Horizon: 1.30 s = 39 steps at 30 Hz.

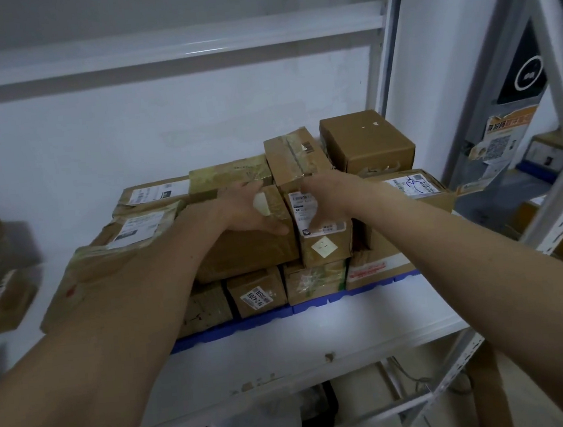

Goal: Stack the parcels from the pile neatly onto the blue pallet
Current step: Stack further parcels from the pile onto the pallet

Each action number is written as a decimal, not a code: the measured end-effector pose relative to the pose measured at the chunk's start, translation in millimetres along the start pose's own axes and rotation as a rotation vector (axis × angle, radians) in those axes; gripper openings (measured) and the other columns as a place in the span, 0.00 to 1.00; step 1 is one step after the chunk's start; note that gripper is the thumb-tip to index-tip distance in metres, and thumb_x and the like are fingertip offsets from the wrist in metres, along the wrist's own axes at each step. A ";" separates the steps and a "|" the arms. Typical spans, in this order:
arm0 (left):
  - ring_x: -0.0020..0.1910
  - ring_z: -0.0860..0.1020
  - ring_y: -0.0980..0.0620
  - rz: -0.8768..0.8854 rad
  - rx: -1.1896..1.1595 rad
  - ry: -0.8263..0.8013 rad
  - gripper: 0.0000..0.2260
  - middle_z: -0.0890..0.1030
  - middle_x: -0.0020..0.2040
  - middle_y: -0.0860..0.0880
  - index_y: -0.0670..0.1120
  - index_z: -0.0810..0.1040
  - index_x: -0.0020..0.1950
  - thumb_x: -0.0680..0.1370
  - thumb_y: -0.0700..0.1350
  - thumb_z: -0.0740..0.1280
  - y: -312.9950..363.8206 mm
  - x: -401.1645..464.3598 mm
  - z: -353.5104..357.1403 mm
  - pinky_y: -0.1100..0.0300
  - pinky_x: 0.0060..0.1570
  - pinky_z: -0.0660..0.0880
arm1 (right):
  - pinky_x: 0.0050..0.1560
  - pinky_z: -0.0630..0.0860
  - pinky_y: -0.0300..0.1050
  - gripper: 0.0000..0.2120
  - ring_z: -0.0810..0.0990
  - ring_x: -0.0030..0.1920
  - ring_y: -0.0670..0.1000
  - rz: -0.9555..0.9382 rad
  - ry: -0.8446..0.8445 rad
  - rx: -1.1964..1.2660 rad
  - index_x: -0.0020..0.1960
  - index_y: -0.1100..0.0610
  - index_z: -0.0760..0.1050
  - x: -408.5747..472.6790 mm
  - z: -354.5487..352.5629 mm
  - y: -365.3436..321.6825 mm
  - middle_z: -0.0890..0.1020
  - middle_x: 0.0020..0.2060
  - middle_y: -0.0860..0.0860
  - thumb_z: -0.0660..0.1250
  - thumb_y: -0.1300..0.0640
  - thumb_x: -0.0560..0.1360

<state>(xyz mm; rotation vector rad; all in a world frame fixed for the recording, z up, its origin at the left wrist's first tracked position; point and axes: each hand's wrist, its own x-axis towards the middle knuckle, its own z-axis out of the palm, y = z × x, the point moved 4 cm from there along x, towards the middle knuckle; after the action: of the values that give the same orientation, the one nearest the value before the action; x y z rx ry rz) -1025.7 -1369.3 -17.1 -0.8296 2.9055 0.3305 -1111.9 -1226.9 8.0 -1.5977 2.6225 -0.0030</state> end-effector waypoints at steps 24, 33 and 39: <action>0.70 0.67 0.44 -0.753 -0.058 0.183 0.24 0.67 0.72 0.45 0.49 0.66 0.73 0.79 0.56 0.61 -156.1 -304.6 46.3 0.50 0.67 0.66 | 0.62 0.70 0.50 0.19 0.72 0.61 0.55 -0.977 0.069 0.047 0.62 0.55 0.74 -39.7 35.7 -312.0 0.76 0.60 0.54 0.65 0.48 0.74; 0.70 0.67 0.47 -0.839 -0.157 0.311 0.24 0.69 0.72 0.48 0.49 0.70 0.72 0.78 0.54 0.65 -211.9 -390.7 57.9 0.55 0.66 0.66 | 0.58 0.70 0.51 0.23 0.69 0.63 0.58 -0.997 -0.088 0.057 0.66 0.53 0.70 -61.7 65.0 -403.4 0.71 0.63 0.55 0.66 0.46 0.74; 0.70 0.66 0.44 -0.837 -0.193 0.282 0.23 0.68 0.71 0.46 0.53 0.68 0.72 0.78 0.55 0.65 -271.5 -437.4 62.5 0.54 0.66 0.66 | 0.59 0.71 0.51 0.24 0.72 0.62 0.58 -0.956 -0.137 0.006 0.64 0.54 0.71 -63.8 76.8 -471.1 0.75 0.61 0.55 0.67 0.44 0.73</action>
<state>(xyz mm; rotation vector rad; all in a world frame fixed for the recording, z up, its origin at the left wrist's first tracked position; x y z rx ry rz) -508.9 -1356.6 -58.1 -2.1350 2.4450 0.4236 -660.0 -1384.0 -46.7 -2.5378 1.5312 0.0428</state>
